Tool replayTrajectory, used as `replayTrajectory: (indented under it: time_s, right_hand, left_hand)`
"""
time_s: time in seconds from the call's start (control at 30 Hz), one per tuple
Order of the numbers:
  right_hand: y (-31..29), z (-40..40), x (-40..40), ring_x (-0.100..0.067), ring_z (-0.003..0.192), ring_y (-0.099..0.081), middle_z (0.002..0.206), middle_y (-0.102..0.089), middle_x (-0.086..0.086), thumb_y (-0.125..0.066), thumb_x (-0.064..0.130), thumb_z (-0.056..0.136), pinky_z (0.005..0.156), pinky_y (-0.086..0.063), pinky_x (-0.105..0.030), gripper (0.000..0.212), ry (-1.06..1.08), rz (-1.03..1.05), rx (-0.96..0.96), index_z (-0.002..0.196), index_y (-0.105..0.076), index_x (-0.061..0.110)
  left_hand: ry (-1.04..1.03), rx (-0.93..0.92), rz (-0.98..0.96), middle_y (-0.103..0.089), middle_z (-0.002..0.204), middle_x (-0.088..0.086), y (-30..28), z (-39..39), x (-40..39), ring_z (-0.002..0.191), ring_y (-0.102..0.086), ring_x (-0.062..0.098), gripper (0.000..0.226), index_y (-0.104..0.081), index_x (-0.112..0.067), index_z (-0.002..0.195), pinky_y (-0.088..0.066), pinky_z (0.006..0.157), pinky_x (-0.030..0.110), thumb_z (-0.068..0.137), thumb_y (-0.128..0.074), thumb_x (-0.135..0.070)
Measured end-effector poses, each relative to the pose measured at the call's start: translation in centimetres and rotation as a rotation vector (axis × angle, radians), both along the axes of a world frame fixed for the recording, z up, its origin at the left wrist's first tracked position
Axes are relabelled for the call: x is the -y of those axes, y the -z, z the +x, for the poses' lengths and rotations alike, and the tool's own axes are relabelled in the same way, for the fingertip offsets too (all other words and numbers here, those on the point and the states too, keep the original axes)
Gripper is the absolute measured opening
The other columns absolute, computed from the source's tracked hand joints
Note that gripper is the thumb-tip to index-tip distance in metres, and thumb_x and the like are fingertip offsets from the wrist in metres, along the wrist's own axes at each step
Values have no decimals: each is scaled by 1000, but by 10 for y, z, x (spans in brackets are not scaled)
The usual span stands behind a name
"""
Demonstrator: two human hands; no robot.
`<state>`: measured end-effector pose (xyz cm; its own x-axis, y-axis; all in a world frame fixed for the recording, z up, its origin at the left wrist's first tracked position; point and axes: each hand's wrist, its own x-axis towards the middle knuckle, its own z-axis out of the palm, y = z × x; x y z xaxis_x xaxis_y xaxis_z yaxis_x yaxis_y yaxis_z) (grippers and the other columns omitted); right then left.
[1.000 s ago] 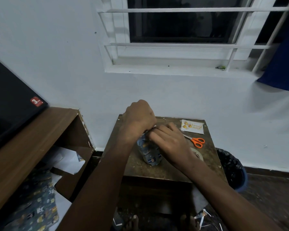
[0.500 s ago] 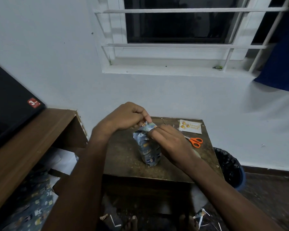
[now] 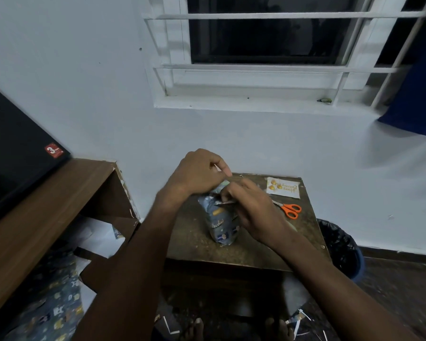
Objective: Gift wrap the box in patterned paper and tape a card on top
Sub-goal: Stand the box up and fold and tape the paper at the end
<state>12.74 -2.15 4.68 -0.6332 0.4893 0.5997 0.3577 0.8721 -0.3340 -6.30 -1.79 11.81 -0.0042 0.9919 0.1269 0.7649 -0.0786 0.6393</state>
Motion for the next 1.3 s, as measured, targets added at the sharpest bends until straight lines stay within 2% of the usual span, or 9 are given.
replayTrajectory:
  time_s: [0.1, 0.17, 0.3, 0.47, 0.7, 0.9, 1.0, 1.2, 1.3]
  right_hand:
    - [1, 1, -10, -15, 93, -52, 98, -56, 5, -61, -6, 92, 76, -42, -29, 23, -6, -159, -102, 101, -60, 16]
    - [-1, 3, -15, -13, 94, -55, 95, -59, 11, -66, -2, 94, 77, -44, -30, 19, -6, -226, -162, 97, -60, 17]
    - [-1, 5, -18, -15, 92, -58, 93, -60, 15, -67, 7, 94, 75, -46, -31, 15, 1, -296, -214, 97, -60, 19]
    - [4, 4, -20, -12, 90, -57, 92, -59, 15, -68, 6, 95, 73, -45, -30, 17, 27, -277, -214, 97, -59, 20]
    - [7, 1, -16, -12, 85, -57, 89, -60, 12, -69, 10, 96, 70, -47, -35, 13, 76, -187, -240, 95, -60, 20]
    - [11, -1, -15, -12, 80, -59, 85, -62, 10, -74, 6, 93, 67, -49, -38, 17, 137, -140, -271, 92, -62, 18]
    - [11, -3, -15, -12, 82, -62, 88, -64, 9, -78, 3, 89, 69, -51, -38, 17, 148, -141, -330, 91, -65, 15]
    - [3, -4, -15, -29, 82, -65, 85, -65, -4, -89, 4, 78, 71, -55, -43, 42, 148, -535, -575, 97, -56, 21]
    - [0, -2, -17, -37, 81, -64, 87, -66, -14, -92, 6, 75, 70, -53, -44, 49, 143, -648, -642, 104, -55, 22]
  left_hand:
    - [121, 223, -170, -78, 97, -12, 4, -17, 1, 87, -69, 2, 26, -80, -21, 112, -50, 79, 18, 108, -55, -21]
    - [186, 380, -254, -78, 114, 0, 11, -26, 4, 102, -72, 10, 28, -75, -15, 124, -54, 84, 18, 111, -51, -17]
    - [275, 523, -216, -76, 123, 6, 30, -34, 5, 117, -71, 17, 37, -70, -15, 133, -56, 99, 25, 98, -69, -3]
    - [201, 445, -40, -79, 113, 1, 47, -27, -1, 102, -76, 23, 40, -74, -23, 125, -61, 96, 40, 86, -82, -13]
    - [152, 531, -66, -78, 119, 1, 61, -29, 2, 113, -74, 16, 40, -72, -15, 129, -58, 100, 31, 90, -81, -7]
    - [84, 590, -38, -82, 104, 3, 68, -19, 4, 99, -78, 18, 36, -75, -19, 117, -62, 91, 33, 88, -81, 1]
    - [7, 513, 41, -82, 98, 0, 70, -11, 6, 90, -78, 12, 28, -79, -15, 112, -63, 84, 29, 88, -82, -2]
    - [-99, 352, 234, -81, 103, -7, 65, 10, 18, 86, -72, -9, 19, -84, -15, 112, -51, 71, 7, 93, -78, -12]
    - [-111, 340, 261, -80, 92, -4, 62, 17, 20, 68, -64, -14, 13, -84, -12, 106, -43, 59, 5, 98, -74, -16]
